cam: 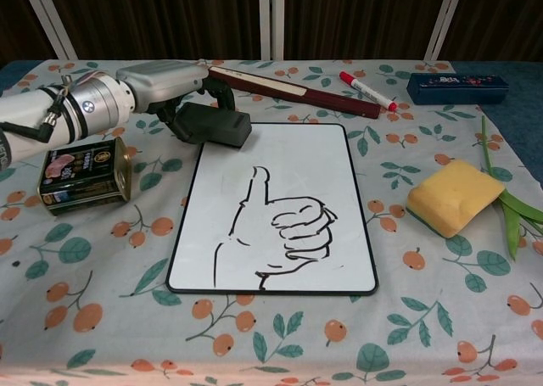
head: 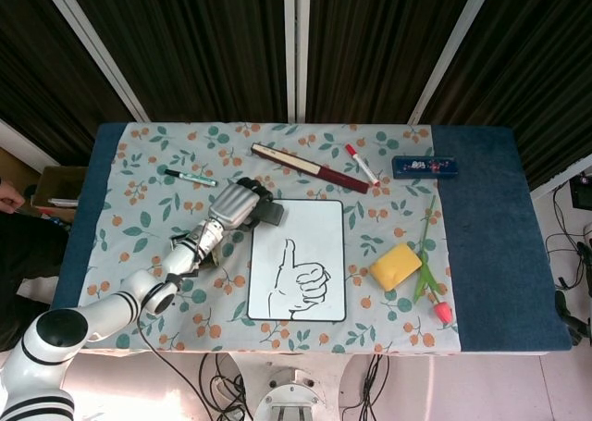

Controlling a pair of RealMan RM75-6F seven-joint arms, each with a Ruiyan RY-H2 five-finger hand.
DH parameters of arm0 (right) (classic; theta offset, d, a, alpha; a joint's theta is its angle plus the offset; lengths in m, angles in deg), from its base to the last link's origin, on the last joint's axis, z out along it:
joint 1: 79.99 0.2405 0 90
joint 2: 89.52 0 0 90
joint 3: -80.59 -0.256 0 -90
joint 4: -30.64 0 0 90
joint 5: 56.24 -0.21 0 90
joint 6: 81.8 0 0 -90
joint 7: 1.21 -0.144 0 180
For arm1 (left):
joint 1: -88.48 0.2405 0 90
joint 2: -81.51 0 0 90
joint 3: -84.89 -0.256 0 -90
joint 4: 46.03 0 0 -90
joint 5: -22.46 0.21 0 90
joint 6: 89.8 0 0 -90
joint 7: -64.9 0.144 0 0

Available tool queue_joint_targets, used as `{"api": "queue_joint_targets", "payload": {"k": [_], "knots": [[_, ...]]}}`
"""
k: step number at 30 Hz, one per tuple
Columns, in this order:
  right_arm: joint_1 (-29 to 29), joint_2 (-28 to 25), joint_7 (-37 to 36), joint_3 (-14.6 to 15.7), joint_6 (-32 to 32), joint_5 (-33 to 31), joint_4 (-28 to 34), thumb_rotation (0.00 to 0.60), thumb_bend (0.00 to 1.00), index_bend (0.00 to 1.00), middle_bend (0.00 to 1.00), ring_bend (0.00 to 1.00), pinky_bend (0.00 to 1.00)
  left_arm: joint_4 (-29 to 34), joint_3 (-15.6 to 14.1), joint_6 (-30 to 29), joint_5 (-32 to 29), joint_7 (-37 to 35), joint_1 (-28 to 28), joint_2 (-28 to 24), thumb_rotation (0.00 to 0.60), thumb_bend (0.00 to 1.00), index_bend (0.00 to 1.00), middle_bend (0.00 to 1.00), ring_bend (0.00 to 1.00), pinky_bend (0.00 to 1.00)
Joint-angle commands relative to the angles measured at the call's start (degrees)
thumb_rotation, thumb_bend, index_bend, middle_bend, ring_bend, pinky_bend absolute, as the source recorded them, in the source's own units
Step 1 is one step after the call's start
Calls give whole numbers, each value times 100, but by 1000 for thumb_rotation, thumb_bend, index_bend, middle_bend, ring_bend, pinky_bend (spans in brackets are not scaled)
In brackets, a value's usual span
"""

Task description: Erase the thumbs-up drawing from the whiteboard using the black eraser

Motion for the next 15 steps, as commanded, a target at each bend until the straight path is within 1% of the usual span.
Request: {"api": "queue_joint_targets", "payload": {"k": [1,3,7,8,11,13,15], "knots": [[0,-2,9,-6,-9,-14,7,600,337,0,0,0,0,-21,2,-45,14,-4,7,17,600,355,345,339,233,220],[3,4,20,-4,-28,-25,14,600,337,0,0,0,0,-37,-3,-60,18,-4,12,29,600,376,366,356,253,253],[12,7,34,8,-72,-35,37,600,337,0,0,0,0,-80,-18,-92,33,1,24,55,600,411,417,388,288,384],[13,7,38,8,-76,-39,42,600,337,0,0,0,0,-83,-18,-117,40,-12,30,59,600,416,430,399,298,404],[12,10,38,-7,-73,-59,48,600,336,0,0,0,0,-62,-25,-349,149,-144,62,58,600,427,471,438,332,460],[15,12,37,-20,-87,-88,52,600,336,0,0,0,0,-86,-31,-602,268,-245,85,71,600,437,511,475,367,510],[23,14,26,-30,-100,-100,58,600,336,0,0,0,0,-103,-24,-835,371,-366,96,82,600,448,544,507,396,539]]}}
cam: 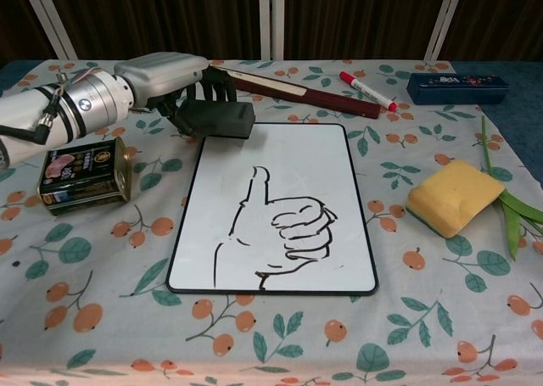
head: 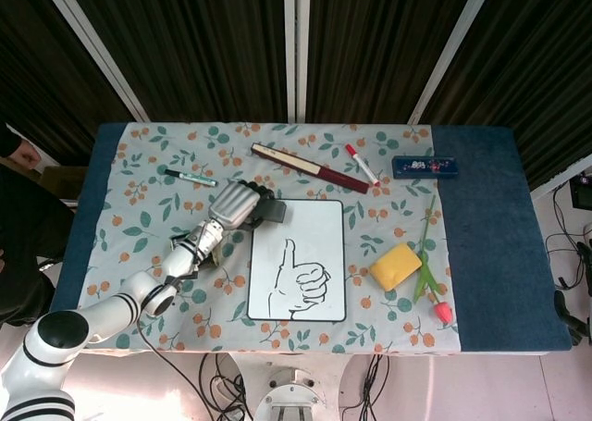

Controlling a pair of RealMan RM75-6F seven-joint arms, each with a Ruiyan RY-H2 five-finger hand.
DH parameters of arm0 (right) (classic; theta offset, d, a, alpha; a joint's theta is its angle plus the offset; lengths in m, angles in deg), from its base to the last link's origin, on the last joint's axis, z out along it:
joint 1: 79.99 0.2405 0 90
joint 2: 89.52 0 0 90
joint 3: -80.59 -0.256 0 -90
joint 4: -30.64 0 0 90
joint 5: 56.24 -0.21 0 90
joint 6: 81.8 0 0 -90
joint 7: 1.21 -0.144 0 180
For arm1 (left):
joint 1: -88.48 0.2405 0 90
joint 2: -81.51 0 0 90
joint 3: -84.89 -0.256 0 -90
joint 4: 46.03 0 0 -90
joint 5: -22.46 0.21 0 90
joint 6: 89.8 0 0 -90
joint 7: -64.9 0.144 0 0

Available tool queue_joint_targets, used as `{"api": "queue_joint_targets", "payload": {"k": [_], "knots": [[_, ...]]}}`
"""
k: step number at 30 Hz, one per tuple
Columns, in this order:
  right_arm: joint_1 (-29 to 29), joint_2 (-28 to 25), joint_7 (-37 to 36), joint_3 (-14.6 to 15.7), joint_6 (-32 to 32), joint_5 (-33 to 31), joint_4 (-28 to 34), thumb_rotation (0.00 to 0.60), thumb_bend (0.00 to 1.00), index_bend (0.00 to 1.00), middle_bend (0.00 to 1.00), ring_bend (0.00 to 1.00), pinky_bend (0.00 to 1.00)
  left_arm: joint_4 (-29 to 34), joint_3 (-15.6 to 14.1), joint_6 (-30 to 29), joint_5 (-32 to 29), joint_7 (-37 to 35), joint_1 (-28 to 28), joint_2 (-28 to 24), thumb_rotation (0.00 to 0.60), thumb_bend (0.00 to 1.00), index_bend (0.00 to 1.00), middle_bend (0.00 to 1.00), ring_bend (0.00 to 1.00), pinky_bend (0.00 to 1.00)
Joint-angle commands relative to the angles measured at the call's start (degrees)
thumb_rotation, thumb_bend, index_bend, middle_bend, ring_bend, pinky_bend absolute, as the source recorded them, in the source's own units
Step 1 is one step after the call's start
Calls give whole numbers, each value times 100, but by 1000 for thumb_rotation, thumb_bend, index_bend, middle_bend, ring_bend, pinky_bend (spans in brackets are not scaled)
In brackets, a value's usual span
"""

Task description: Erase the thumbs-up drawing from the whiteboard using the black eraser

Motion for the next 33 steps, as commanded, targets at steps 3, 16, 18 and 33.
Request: {"api": "queue_joint_targets", "payload": {"k": [3,16,18,33], "knots": [[15,13,-5,-14,-8,-2,-3,600,337,0,0,0,0,103,19,-701,332,-414,47,-20,600,452,610,570,457,595],[23,19,-55,-18,-58,-35,-40,600,337,0,0,0,0,2412,-584,-1279,1063,686,325,-828,600,452,681,637,519,628],[27,20,-60,-14,-74,-37,-48,600,336,0,0,0,0,2700,-683,-1254,1098,868,389,-919,600,453,681,637,519,628],[69,45,-25,-3,-186,-71,-51,600,337,0,0,0,0,3596,-1438,-1527,1535,1695,1067,-1150,600,451,688,641,519,620]]}}
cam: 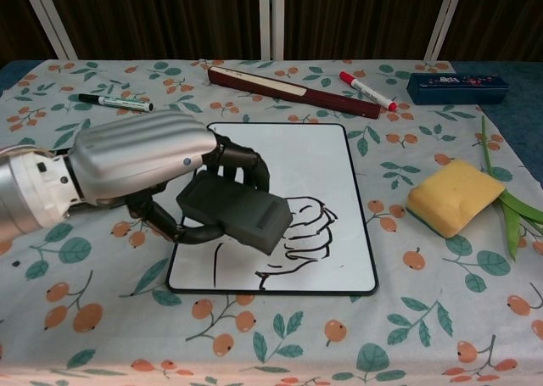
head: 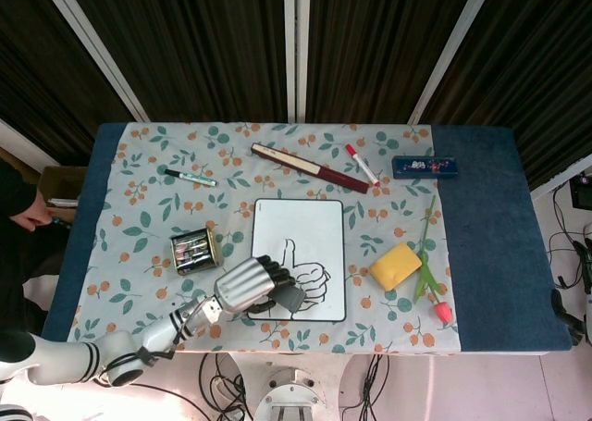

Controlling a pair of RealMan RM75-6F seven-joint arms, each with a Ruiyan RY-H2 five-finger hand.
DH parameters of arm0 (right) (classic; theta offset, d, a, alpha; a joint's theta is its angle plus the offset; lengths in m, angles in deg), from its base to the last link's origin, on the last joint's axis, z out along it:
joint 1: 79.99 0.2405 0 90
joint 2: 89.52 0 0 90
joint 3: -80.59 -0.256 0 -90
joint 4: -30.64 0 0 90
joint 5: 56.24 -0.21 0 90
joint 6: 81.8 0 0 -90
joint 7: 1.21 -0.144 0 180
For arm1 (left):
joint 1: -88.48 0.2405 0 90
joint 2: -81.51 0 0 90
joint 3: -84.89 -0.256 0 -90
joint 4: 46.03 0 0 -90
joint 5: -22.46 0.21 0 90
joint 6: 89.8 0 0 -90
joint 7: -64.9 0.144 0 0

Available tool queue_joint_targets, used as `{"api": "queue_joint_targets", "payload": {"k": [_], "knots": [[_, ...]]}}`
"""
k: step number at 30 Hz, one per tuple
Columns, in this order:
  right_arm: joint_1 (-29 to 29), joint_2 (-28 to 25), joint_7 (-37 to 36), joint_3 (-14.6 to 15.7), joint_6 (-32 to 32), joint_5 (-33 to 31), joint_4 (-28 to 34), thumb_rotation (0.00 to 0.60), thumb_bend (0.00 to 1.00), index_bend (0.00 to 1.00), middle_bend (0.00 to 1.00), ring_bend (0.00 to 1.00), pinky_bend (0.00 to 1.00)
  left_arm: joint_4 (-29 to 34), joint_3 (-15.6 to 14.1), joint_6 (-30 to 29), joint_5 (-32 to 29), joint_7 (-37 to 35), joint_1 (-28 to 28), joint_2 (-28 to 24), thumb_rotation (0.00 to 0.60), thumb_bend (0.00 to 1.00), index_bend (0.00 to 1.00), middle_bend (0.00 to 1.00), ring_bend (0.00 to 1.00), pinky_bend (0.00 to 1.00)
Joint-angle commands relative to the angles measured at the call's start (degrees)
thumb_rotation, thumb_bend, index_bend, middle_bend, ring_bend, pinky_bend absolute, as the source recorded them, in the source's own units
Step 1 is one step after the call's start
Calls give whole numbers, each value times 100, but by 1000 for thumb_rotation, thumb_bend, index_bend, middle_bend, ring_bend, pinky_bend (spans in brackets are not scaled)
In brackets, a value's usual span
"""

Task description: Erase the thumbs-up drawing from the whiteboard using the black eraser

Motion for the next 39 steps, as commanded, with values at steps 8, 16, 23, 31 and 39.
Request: {"api": "queue_joint_targets", "payload": {"k": [8,16,23,31,39], "knots": [[26,0,62,6,-32,7,51,600,337,0,0,0,0,-139,-234,-96,276,143,287,176,600,451,692,644,520,622],[28,-11,92,21,-77,-23,79,600,336,0,0,0,0,-325,-182,21,311,148,337,375,600,453,694,647,521,623],[30,-22,70,7,-89,-52,72,600,336,0,0,0,0,-371,-135,194,243,187,363,487,600,481,720,656,531,631],[59,6,70,25,-171,-64,63,600,337,0,0,0,0,-487,51,330,108,177,344,640,600,490,756,682,559,657],[43,-16,64,24,-132,-58,72,600,336,0,0,0,0,-700,228,476,-40,165,292,780,600,498,759,685,561,661]]}}
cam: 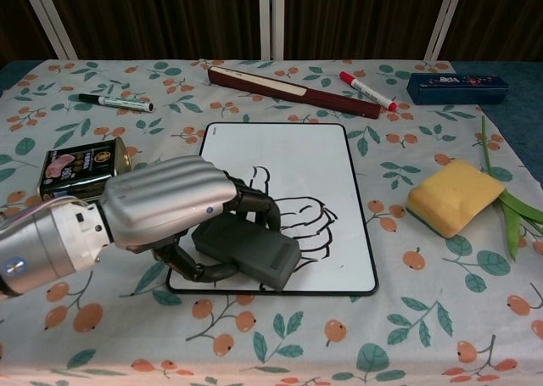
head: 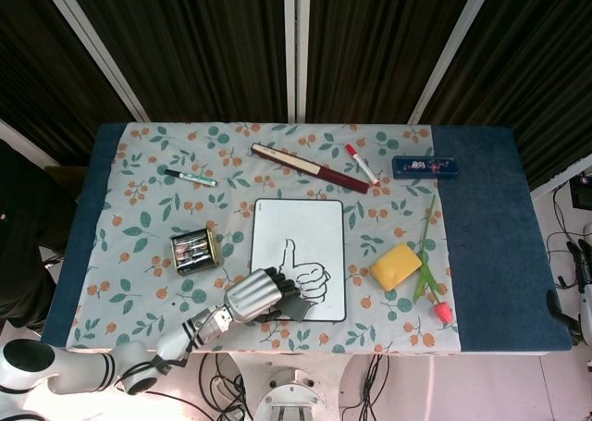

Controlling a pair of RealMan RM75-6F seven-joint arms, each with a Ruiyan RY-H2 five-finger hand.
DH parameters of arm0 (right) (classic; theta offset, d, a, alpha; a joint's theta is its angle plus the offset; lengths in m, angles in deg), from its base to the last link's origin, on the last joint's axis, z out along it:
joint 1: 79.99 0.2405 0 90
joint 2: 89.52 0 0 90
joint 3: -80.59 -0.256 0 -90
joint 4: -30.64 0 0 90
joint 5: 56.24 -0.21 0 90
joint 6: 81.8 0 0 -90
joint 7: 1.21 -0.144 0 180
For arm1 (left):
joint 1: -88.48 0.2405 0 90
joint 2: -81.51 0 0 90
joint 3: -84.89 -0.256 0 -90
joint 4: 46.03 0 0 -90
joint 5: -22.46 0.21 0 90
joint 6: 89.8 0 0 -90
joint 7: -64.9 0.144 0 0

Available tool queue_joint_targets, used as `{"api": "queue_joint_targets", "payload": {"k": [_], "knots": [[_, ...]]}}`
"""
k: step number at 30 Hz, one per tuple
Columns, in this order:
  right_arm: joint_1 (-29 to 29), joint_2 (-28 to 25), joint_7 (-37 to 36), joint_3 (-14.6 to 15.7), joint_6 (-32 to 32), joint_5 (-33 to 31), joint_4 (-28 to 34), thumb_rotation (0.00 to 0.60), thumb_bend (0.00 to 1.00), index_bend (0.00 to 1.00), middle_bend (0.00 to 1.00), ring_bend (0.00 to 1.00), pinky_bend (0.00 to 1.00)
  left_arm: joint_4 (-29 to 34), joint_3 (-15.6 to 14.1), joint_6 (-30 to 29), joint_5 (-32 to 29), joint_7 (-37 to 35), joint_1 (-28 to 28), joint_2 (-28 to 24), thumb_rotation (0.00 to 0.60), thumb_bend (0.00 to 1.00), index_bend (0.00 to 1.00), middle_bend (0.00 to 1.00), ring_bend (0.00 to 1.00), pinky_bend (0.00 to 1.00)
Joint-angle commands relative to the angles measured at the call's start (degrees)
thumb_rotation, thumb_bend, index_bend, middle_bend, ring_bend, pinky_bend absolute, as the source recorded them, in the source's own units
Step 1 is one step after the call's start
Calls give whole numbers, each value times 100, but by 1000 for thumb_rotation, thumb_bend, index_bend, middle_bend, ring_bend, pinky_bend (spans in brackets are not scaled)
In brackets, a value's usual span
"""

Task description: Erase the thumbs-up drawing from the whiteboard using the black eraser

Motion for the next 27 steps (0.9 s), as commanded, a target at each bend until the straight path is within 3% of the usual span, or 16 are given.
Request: {"api": "queue_joint_targets", "payload": {"k": [1,13,27], "knots": [[-1,-4,-6,-2,-6,-11,-2,600,336,0,0,0,0,-58,42,42,-39,-7,-19,31,600,499,759,685,561,661],[17,17,54,21,-49,-6,13,600,336,0,0,0,0,-481,372,293,-202,-70,-276,217,600,510,763,690,566,664],[-62,-92,20,-36,159,3,148,600,337,0,0,0,0,-1314,861,696,-830,-438,-526,583,600,512,789,712,588,684]]}}
